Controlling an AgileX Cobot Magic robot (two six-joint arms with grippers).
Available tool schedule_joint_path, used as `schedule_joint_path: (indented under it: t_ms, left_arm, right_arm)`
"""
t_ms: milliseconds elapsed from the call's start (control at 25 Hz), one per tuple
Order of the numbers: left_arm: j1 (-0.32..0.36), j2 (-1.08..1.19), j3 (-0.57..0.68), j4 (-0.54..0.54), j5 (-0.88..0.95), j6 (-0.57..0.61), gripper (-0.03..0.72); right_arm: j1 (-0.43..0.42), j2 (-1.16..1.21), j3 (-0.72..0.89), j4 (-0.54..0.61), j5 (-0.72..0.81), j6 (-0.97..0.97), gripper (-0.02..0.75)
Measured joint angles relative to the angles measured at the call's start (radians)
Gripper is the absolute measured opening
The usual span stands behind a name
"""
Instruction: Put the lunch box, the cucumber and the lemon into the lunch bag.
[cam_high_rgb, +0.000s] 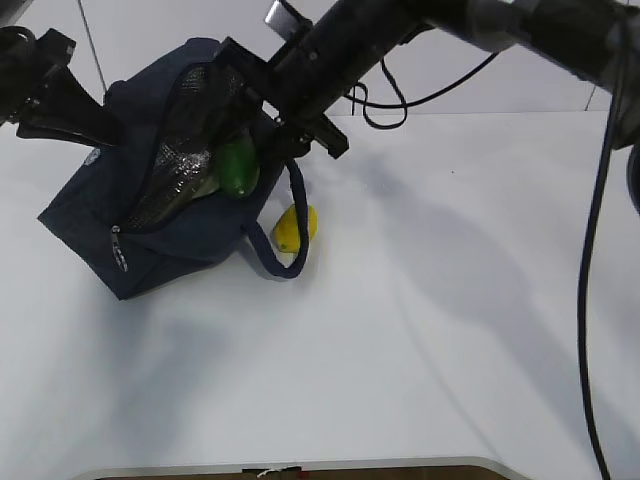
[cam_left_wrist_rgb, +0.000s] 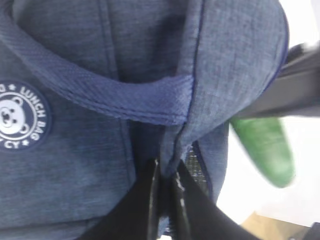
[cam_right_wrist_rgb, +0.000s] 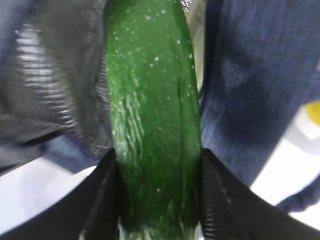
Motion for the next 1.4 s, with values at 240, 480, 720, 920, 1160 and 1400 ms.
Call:
schedule_joint_path:
  t_ms: [240, 480, 720, 920, 1160, 1400]
  left_arm:
    - [0.0, 0.0, 0.0, -0.019, 0.024, 0.003, -0.009]
    - [0.0, 0.0, 0.0, -0.019, 0.028, 0.003, -0.009]
    - [0.0, 0.0, 0.0, -0.019, 0.028, 0.003, -0.009]
    - [0.002, 0.0, 0.0, -0.009, 0.028, 0.003, -0.009]
    - [0.041, 0.0, 0.0, 0.035, 0.028, -0.005, -0.009]
    - [0.117, 0.0, 0.0, 0.072, 0.026, -0.026, -0.009]
  right_arm:
    - [0.002, 0.044, 0.002, 0.041, -0.048, 0.0, 0.384]
    - [0.002, 0.044, 0.002, 0.054, -0.112, 0.0, 0.55]
    - [0.002, 0.044, 0.002, 0.076, -0.108, -0.058, 0.577]
    - [0.002, 0.044, -0.018, 0.074, -0.04, -0.117, 0.577]
    - [0.0, 0.044, -0.128, -0.046, -0.016, -0.104, 0.577]
    - [0.0, 0.024, -0.153, -0.105, -0.006, -0.095, 0.577]
